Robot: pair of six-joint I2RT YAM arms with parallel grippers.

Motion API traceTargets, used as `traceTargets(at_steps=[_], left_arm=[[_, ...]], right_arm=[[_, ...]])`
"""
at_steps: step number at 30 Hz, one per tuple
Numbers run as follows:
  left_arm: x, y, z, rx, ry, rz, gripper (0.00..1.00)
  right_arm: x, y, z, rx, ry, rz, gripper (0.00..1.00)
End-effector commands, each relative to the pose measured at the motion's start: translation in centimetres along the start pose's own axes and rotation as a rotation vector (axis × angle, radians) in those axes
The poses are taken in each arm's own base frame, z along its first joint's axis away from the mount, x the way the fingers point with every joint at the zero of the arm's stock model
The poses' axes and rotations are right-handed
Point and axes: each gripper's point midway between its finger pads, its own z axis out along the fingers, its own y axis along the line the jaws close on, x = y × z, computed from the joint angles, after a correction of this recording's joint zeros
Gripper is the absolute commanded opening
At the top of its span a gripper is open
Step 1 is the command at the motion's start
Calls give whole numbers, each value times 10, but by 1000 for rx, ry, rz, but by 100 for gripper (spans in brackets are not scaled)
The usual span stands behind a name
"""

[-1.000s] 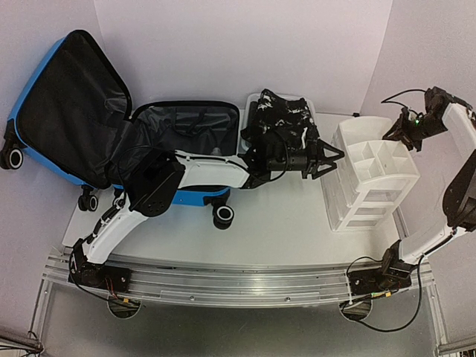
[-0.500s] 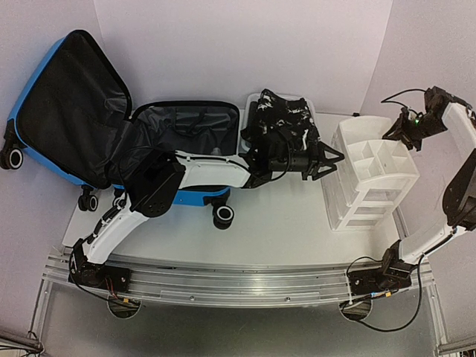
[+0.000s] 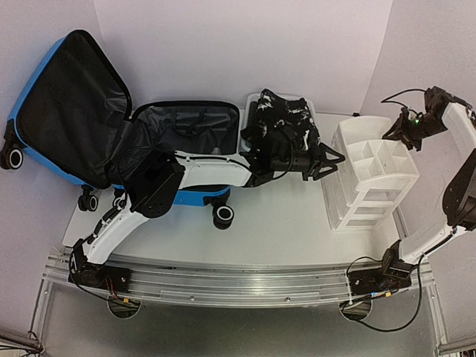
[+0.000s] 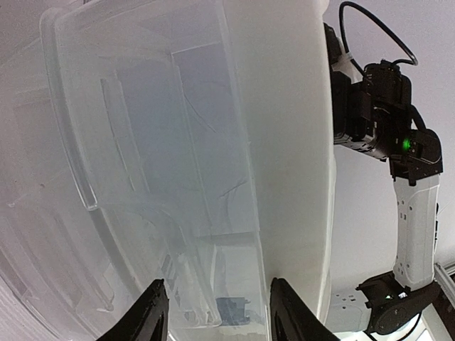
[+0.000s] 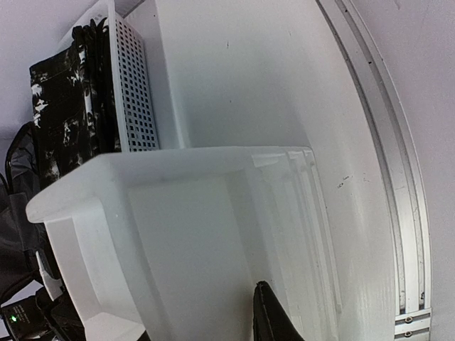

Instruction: Open, take out, and arrange the luggage

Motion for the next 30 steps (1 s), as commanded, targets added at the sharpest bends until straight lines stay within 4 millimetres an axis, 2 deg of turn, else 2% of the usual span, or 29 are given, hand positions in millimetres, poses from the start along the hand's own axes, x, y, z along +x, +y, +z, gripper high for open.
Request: traceTargets(at_steps=[1, 13, 16, 21, 30], left_arm=[[0, -7, 7, 17, -10, 5, 44], [4, -10, 12, 25, -14, 22, 43], [4, -15, 12, 41, -15, 32, 38], [5, -20, 12, 54, -12, 32, 25], [3, -22, 5, 45, -12, 29, 19]], right_arm=[[7, -25, 16, 91, 65, 53, 26], [7, -25, 16, 89, 63, 53, 26], [8, -25, 16, 90, 65, 55, 25], [9, -26, 17, 93, 68, 56, 25], [8, -26, 14, 97, 59, 49, 25]])
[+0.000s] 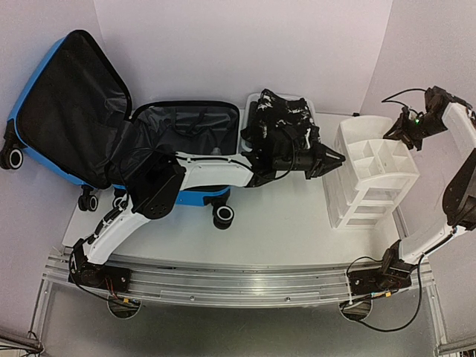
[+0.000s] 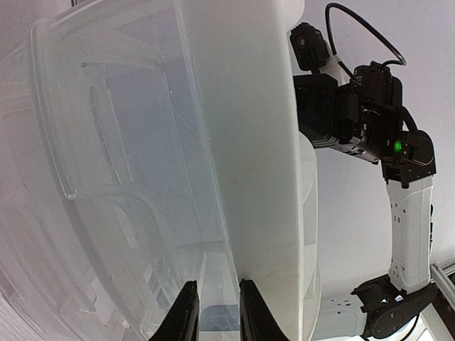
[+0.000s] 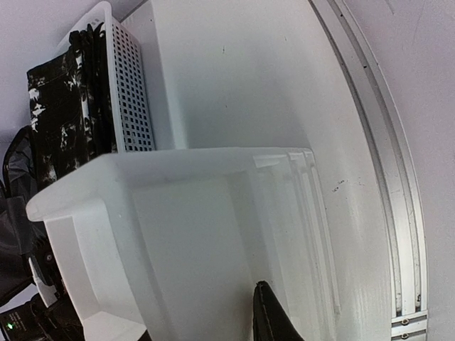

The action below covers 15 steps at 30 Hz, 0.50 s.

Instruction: Open, take out, and arrange the luggage

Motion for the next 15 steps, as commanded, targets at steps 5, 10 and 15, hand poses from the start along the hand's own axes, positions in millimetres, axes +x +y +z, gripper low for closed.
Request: traceTargets(at_steps=[5, 10, 15], left_arm=[[-1, -7, -6, 15, -2, 6, 28], [-2, -33, -14, 121, 33, 165, 32], [-3, -33, -15, 111, 30, 197, 37]], right_arm=[[11, -22, 12, 86, 64, 46, 25], [11, -22, 10, 91, 61, 43, 25], [4, -19, 6, 88, 45, 36, 25]])
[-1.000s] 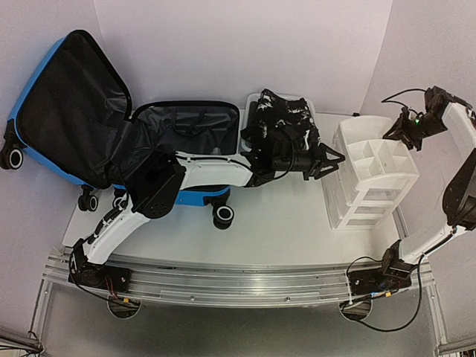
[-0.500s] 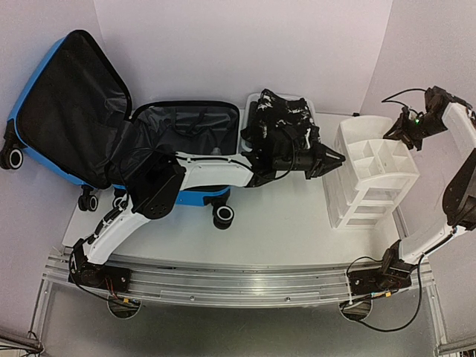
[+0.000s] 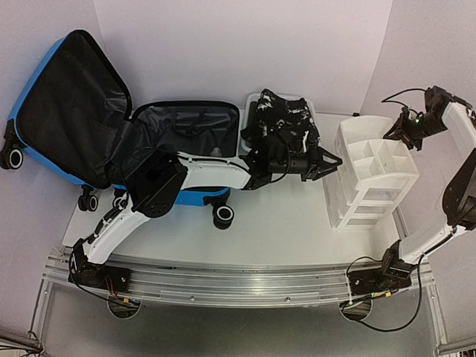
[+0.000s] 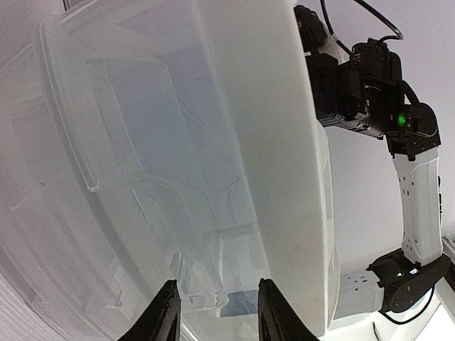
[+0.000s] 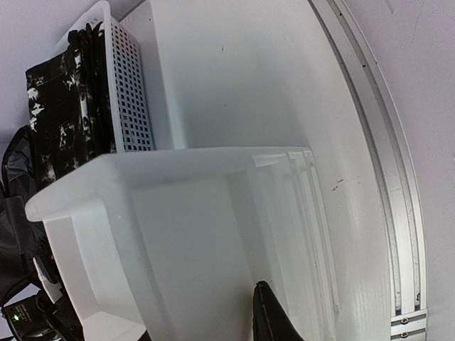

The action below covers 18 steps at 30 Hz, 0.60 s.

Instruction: Open, take out, and arrange the luggage

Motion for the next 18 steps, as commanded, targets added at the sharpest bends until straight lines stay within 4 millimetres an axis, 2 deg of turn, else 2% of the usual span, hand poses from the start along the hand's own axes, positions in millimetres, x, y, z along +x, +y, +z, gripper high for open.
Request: traceTargets(at_steps=[1, 3, 5, 7, 11, 15, 18], left_arm=[[-10, -42, -4, 79, -8, 119, 36], [-10, -39, -4, 78, -9, 191, 32], [-4, -46, -7, 122, 23, 375, 31], [2, -53, -16, 171, 72, 578, 36], [-15, -59, -32, 171, 39, 891, 48], [-18, -59, -32, 157, 43, 1067, 49], [-12, -54, -30, 131, -4, 1279, 50]], right_arm=[[2, -18, 7, 83, 42, 36, 25], [1, -18, 7, 80, 41, 38, 25], [0, -16, 7, 71, 44, 42, 26], [-1, -13, 6, 60, 45, 37, 26], [0, -10, 4, 46, 40, 24, 27], [0, -9, 4, 40, 44, 21, 27], [0, -7, 6, 25, 49, 24, 27]])
